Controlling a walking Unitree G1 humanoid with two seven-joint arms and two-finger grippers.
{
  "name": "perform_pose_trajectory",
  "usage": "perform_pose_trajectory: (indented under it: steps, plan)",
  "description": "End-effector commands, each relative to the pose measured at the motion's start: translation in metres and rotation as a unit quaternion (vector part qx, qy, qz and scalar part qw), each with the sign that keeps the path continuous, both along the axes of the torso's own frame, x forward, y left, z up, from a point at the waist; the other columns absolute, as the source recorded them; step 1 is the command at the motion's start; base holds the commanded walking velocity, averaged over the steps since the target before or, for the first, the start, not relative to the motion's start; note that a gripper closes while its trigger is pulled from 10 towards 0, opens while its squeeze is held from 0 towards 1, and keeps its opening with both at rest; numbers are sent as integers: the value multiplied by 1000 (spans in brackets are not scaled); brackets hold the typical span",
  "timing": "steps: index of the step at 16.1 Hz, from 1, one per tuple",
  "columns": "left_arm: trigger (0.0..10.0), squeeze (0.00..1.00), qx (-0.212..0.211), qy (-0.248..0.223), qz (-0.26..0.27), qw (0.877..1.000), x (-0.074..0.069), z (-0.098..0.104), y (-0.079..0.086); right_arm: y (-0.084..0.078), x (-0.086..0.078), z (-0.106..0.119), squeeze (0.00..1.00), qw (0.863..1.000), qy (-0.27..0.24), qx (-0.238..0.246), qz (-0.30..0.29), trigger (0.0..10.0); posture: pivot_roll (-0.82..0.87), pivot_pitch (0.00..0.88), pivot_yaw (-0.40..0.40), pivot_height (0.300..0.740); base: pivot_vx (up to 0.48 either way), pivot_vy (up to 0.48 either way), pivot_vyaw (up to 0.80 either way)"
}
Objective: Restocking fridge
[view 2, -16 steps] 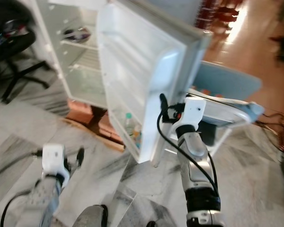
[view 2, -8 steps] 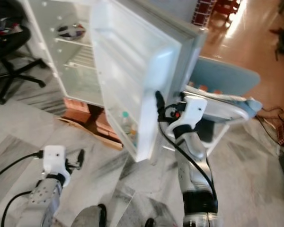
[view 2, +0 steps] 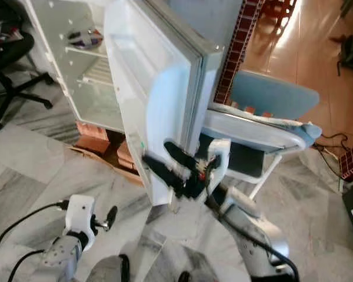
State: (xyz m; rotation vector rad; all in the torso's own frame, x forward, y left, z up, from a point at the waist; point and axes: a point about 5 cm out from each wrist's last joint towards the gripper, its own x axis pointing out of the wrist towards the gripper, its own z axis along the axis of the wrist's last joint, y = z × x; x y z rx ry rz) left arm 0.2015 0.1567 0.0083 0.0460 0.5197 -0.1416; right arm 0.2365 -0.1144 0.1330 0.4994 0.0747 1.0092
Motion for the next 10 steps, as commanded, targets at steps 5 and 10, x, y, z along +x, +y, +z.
perform_pose_trajectory:
  steps: [5,10]
  plan:
    - [10000,0,6,13,-19,1000,1,1,-2,-51,28,-58,0,940,22,-320,-115,10000,147,111,-64,740,0,0,0]
    - [10000,0,9,15,-24,1000,2,2,-3,-65,86,5,0,917,-57,-197,-342,10000,155,108,-60,740,0,0,0]
